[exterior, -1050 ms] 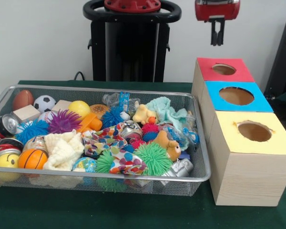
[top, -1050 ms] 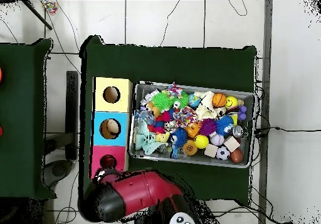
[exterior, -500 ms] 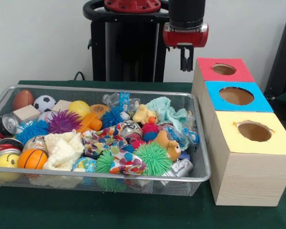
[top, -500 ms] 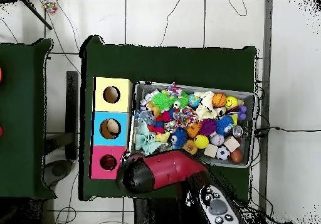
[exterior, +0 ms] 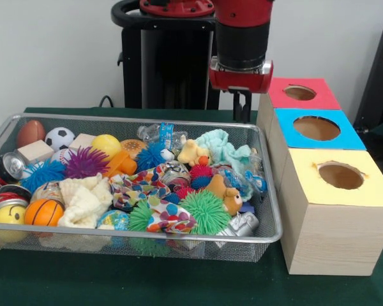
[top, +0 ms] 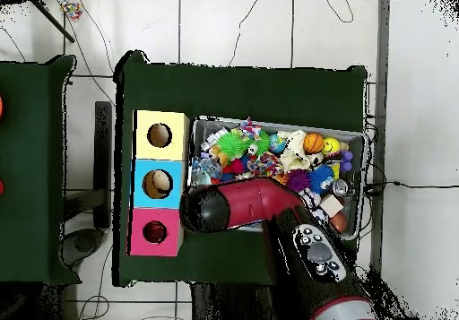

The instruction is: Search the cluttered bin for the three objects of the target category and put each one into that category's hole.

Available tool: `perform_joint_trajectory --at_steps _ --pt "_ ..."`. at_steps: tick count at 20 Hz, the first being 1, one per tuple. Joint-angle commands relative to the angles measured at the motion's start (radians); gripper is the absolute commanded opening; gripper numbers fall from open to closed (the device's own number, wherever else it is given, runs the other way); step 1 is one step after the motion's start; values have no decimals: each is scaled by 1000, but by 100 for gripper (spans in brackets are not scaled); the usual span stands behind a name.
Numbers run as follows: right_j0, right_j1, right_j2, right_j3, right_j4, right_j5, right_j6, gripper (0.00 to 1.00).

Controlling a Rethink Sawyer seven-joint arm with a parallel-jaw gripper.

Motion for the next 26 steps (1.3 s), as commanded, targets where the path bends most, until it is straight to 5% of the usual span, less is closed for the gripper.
perform_joint_trajectory --at_steps 1,8,15,26 --pt "66 165 -25 -428 -54 231 -70 0" --pt "62 207 -7 -546 -14 311 -88 0" --pt "-2 178 30 -505 38 319 -122 0" --pt "-32 153 -19 -472 -21 251 -95 0"
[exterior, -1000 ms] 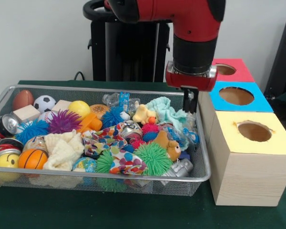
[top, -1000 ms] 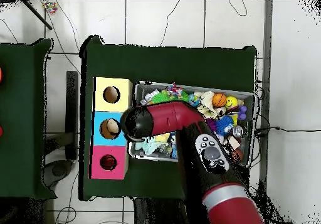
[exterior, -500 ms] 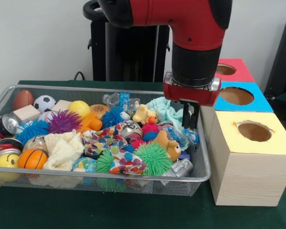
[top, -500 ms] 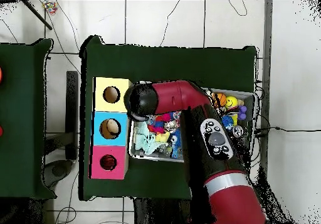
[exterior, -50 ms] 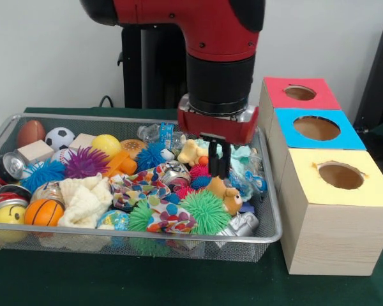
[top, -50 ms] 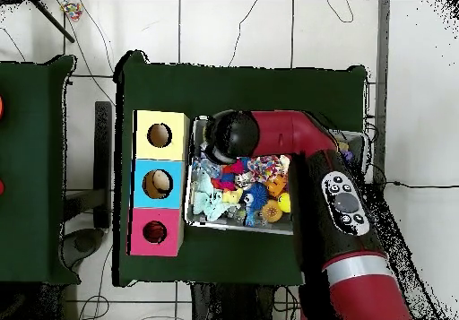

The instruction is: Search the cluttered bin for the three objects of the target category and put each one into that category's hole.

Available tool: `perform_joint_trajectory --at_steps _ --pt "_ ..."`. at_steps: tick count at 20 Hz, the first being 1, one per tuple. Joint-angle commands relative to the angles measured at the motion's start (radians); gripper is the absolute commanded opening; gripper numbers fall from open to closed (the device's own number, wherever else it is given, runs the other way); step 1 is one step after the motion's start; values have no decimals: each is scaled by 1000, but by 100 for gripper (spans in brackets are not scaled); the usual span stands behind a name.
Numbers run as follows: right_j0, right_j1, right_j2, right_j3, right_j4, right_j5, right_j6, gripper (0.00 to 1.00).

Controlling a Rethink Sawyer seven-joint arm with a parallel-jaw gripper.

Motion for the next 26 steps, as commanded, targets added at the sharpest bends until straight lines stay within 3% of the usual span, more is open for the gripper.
perform_joint_trajectory --at_steps 1,2,7,18,26 --pt "-12 6 -8 -28 -43 38 -90 0" --pt "-8 3 -12 -27 -48 36 -82 100" --pt "30 17 -48 -82 -79 83 -62 100" --pt "94 59 -99 -122 -114 55 -16 100" --pt "117 59 -128 -109 -100 31 10 100"
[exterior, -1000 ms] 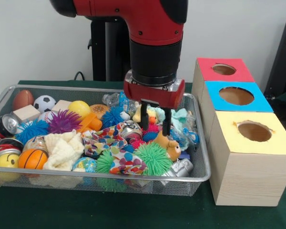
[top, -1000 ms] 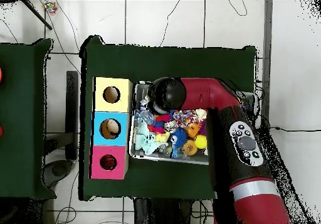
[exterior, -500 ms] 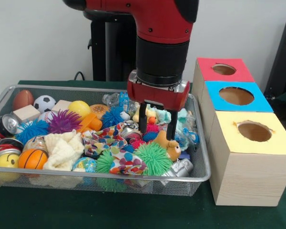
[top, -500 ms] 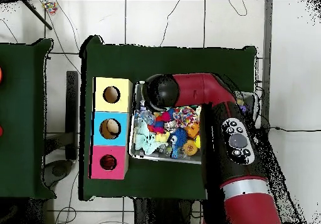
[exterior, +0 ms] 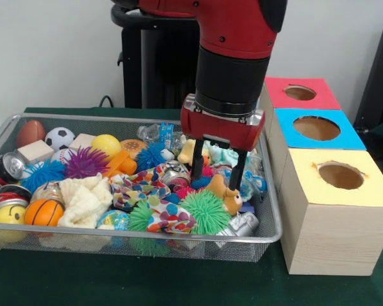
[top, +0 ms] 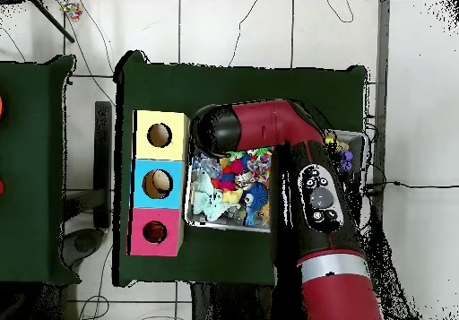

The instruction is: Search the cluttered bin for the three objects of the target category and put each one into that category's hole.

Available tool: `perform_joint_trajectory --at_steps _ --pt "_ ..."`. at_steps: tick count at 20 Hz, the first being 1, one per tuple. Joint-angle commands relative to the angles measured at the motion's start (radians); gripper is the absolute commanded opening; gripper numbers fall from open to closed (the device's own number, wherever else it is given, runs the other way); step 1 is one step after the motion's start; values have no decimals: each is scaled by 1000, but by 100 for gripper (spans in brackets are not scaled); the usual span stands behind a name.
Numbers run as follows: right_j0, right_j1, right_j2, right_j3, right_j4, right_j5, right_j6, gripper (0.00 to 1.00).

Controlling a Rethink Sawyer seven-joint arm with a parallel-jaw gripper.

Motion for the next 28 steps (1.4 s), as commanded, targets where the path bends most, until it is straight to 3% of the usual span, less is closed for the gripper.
perform_joint_trajectory --at_steps 1,12,16,28 --pt "0 53 -36 -10 -27 28 4 100" --pt "-8 65 -47 9 -26 7 -18 100" --pt "22 80 -95 4 -73 2 -1 100" --pt "97 99 -190 -36 -96 -7 73 100"
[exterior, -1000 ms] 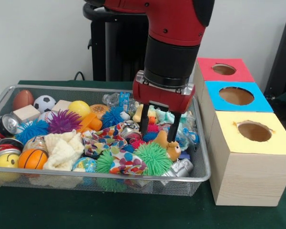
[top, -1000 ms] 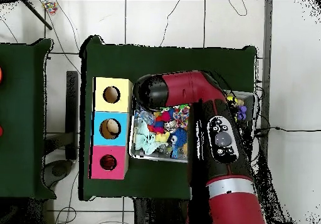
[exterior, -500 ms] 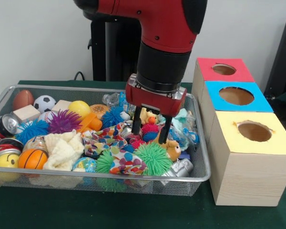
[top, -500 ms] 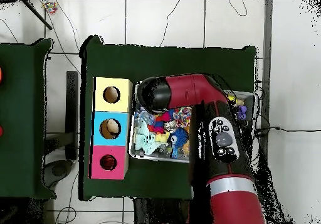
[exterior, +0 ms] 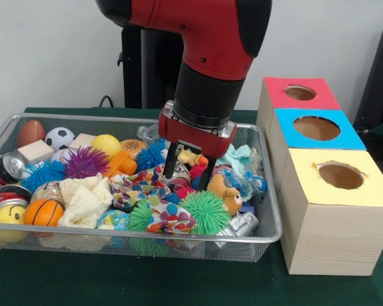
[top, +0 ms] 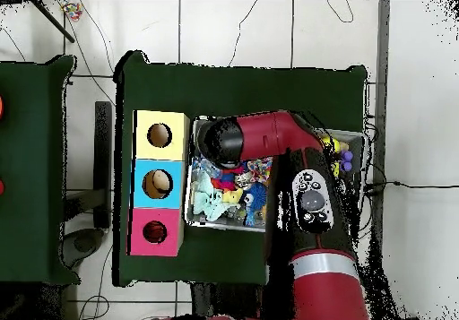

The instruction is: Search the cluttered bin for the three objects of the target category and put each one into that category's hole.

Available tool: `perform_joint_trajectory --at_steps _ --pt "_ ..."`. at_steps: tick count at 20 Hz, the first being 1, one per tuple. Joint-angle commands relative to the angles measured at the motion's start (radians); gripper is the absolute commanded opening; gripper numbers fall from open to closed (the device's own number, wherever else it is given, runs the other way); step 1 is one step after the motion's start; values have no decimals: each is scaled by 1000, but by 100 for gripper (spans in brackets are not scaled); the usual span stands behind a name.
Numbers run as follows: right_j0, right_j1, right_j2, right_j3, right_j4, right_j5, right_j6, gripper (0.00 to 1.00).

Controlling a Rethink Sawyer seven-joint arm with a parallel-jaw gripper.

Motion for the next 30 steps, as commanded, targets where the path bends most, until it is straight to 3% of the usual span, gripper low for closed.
perform_joint_trajectory --at_steps 1,8,13,18,30 --pt "55 51 -74 -36 -75 6 75 100" --pt "173 50 -69 7 -6 -13 144 100" --pt "215 43 -60 60 38 -56 161 100" --pt "221 17 -88 121 49 -79 146 100" --pt "110 -11 -21 235 45 -197 -12 100"
